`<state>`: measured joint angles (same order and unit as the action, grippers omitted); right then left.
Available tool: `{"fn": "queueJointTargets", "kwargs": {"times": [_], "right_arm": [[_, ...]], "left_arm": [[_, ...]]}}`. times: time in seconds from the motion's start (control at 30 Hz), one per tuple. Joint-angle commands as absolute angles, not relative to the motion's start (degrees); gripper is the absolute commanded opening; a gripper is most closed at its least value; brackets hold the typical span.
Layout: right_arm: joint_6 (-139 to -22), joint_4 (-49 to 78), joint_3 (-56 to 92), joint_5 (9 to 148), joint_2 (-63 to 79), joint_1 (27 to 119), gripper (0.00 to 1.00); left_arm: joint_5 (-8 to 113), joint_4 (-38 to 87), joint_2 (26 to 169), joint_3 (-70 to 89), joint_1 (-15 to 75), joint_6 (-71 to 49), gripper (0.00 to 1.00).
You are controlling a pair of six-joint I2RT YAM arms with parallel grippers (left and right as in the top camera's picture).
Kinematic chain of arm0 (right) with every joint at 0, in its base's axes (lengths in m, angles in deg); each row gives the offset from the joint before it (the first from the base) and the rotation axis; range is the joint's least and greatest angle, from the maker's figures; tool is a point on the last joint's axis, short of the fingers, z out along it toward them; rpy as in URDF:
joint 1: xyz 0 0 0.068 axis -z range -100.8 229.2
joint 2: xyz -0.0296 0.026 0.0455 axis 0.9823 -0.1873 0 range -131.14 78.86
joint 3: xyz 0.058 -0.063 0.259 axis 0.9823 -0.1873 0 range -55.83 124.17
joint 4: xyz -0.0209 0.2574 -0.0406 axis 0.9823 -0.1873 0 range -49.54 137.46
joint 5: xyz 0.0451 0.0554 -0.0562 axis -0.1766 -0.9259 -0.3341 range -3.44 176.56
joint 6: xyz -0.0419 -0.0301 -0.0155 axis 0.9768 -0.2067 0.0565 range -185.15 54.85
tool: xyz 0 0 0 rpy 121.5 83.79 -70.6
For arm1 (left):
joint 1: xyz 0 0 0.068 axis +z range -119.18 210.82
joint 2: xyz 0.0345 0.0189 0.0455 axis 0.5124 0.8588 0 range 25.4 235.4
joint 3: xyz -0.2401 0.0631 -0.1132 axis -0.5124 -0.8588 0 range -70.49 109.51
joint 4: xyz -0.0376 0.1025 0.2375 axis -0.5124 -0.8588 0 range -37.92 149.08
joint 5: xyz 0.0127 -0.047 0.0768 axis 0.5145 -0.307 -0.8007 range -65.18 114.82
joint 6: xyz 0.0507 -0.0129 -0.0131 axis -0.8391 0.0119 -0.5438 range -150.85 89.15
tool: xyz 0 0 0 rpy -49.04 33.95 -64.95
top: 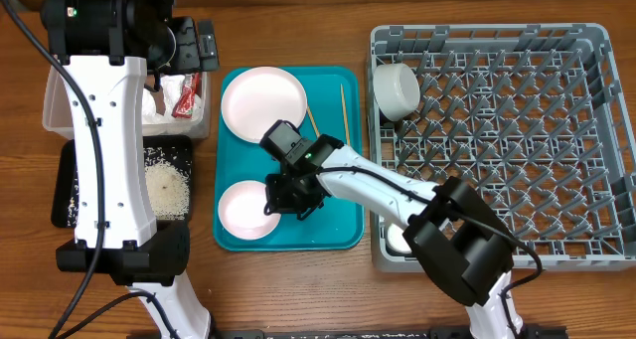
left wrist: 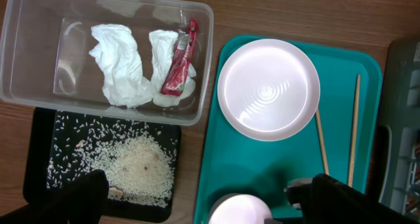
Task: Sort waste into correct bins and load items into the dishwasher
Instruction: 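Lift the pink bowl and carry it right over the rack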
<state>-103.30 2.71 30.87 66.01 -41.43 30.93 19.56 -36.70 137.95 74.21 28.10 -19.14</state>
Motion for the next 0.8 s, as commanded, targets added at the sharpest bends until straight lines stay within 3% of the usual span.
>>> {"fn": "queueJointTargets", "kwargs": {"times": [0.0,0.77], "right_arm": [[-102.6,0.9,32.7,67.9,-39.4,33.1,0.04],[-116.1,-25.8,32.7,117.9,-18.7,34.7,0.04]], "left_arm": [[18.8,-36.5,136.7,75.4,28.2,-18.6,1.0],[18.8,-36.5,136.7,75.4,28.2,-18.6,1.0]]}}
